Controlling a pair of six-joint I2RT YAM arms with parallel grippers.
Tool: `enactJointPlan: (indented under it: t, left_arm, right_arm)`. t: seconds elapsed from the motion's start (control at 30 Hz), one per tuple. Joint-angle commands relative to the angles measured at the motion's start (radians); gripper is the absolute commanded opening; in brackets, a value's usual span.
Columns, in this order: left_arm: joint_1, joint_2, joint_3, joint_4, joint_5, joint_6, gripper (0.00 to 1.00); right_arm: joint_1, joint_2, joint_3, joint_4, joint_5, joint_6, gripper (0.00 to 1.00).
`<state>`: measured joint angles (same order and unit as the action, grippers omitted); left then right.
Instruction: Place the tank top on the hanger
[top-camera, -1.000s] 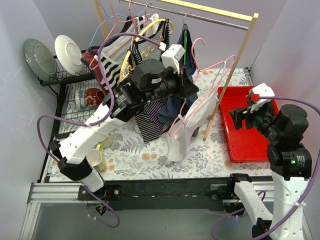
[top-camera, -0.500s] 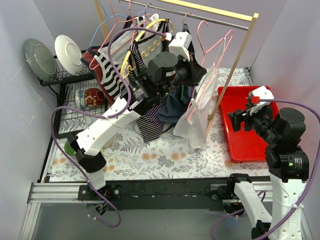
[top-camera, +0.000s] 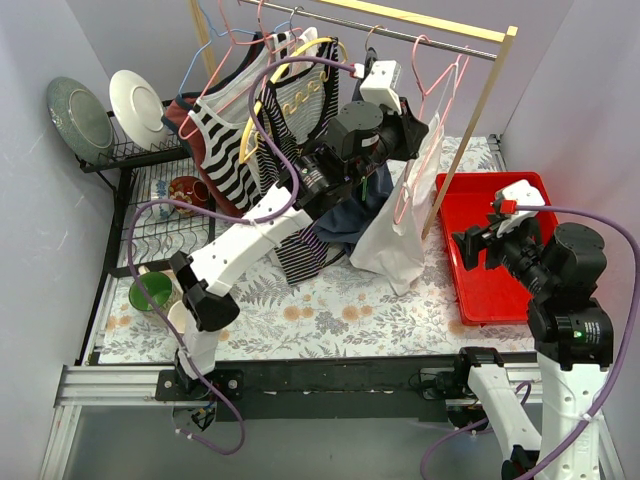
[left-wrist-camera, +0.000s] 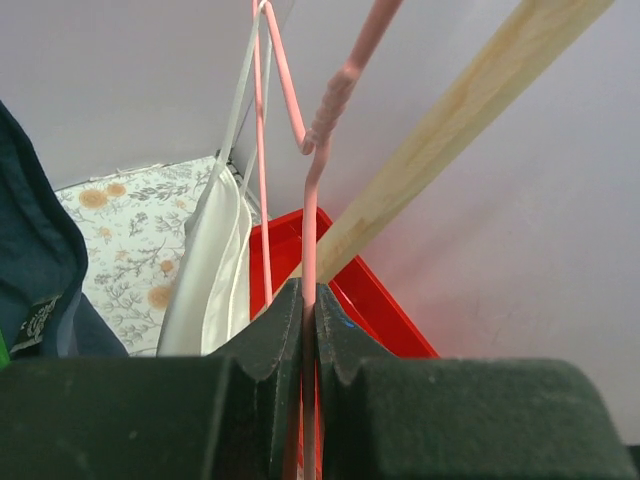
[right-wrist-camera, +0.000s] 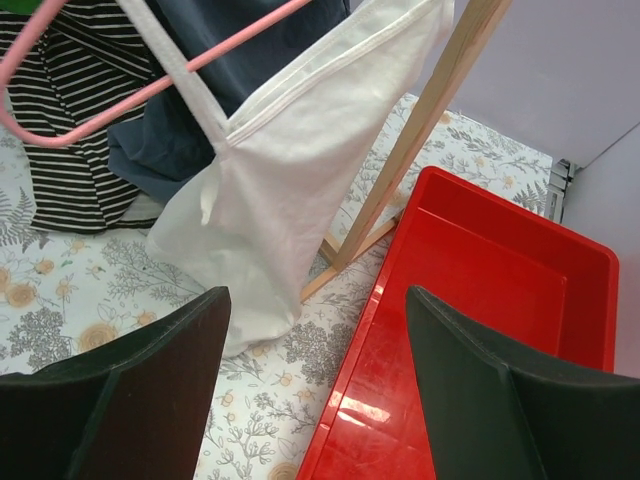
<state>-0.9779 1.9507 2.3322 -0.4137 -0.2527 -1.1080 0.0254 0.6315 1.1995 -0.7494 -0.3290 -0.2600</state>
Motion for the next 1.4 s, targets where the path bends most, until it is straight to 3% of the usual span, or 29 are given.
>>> enactJointPlan:
  t: [0.0, 0.87, 0.93, 1.1, 1.37]
  left_arm:
    - [0.022, -0.006, 0.029, 0.114, -0.034, -0.009, 0.0]
    - [0.104, 0.062, -0.014, 0.116, 0.067, -0.089, 0.0]
    - [0.105, 0.015, -0.057, 0.116, 0.081, -0.081, 0.1]
    - [0.104, -0.108, -0.152, 0.092, 0.127, -0.061, 0.55]
    - [0.107, -0.355, -0.313, 0.056, 0.191, -0.038, 0.87]
  right_arm:
    - [-0.005, -0.009, -0.009, 0.048, -0.021, 0.021, 0.79]
    - [-0.005, -0.026, -0.04, 0.041, -0.012, 0.019, 0.79]
    - [-0.005, -0.024, -0.037, 0.036, -0.004, 0.018, 0.79]
    - [-0.005, -0.01, -0.011, 0.027, 0.034, 0.011, 0.81]
    - [-0.01, 0.069, 0.118, 0.024, 0.1, 0.044, 0.92]
